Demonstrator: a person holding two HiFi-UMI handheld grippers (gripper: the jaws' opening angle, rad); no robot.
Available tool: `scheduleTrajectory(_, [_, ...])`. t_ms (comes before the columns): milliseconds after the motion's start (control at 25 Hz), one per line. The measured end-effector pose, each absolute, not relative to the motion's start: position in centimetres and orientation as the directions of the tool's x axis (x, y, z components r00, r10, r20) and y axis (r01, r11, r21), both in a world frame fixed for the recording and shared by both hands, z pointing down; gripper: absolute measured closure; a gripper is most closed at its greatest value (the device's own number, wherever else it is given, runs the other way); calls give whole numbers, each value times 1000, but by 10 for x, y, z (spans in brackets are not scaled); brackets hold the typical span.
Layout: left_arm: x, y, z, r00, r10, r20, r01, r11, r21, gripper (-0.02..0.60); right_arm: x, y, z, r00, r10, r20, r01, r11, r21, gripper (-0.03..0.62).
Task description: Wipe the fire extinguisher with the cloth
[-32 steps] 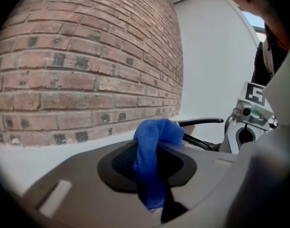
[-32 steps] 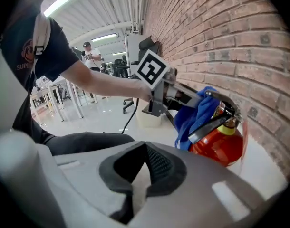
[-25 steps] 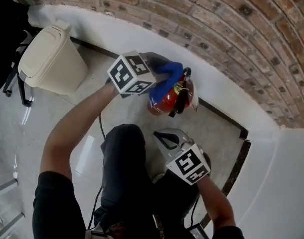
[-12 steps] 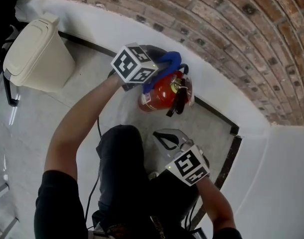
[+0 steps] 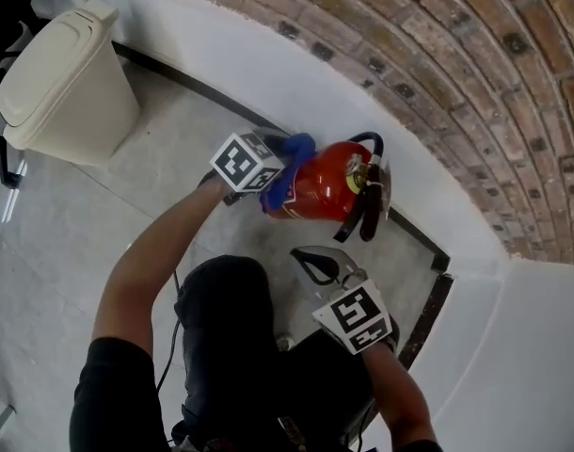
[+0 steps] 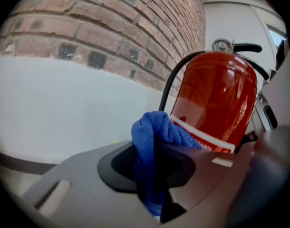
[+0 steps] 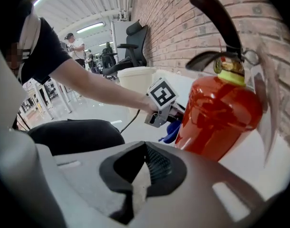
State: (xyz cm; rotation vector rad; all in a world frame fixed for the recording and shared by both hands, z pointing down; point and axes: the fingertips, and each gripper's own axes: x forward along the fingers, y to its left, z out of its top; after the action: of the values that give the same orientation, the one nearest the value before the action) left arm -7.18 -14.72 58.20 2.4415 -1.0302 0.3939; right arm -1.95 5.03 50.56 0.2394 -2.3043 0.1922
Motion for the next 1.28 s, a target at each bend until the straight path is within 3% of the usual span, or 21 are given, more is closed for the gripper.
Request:
scheduleTrajectory(520, [-83, -127, 721, 607, -614, 504, -794, -484, 367, 514, -27, 38, 573, -634, -82, 769, -277, 953, -127, 591])
scheduleTrajectory(800, [-81, -124, 775, 593, -542, 596, -800, -477, 363, 514, -29, 37, 598, -607, -73, 791, -291, 947, -136, 591])
scheduleTrajectory(1040, [-80, -128, 789, 615, -470, 633, -769, -534, 351, 504, -24, 49, 606, -591, -52, 805, -282, 949, -145, 591])
scheduleTrajectory(1280, [-68, -154, 725, 714, -464, 525, -672, -666, 324, 503, -16, 48, 595, -582, -72, 810, -289, 949, -124, 591])
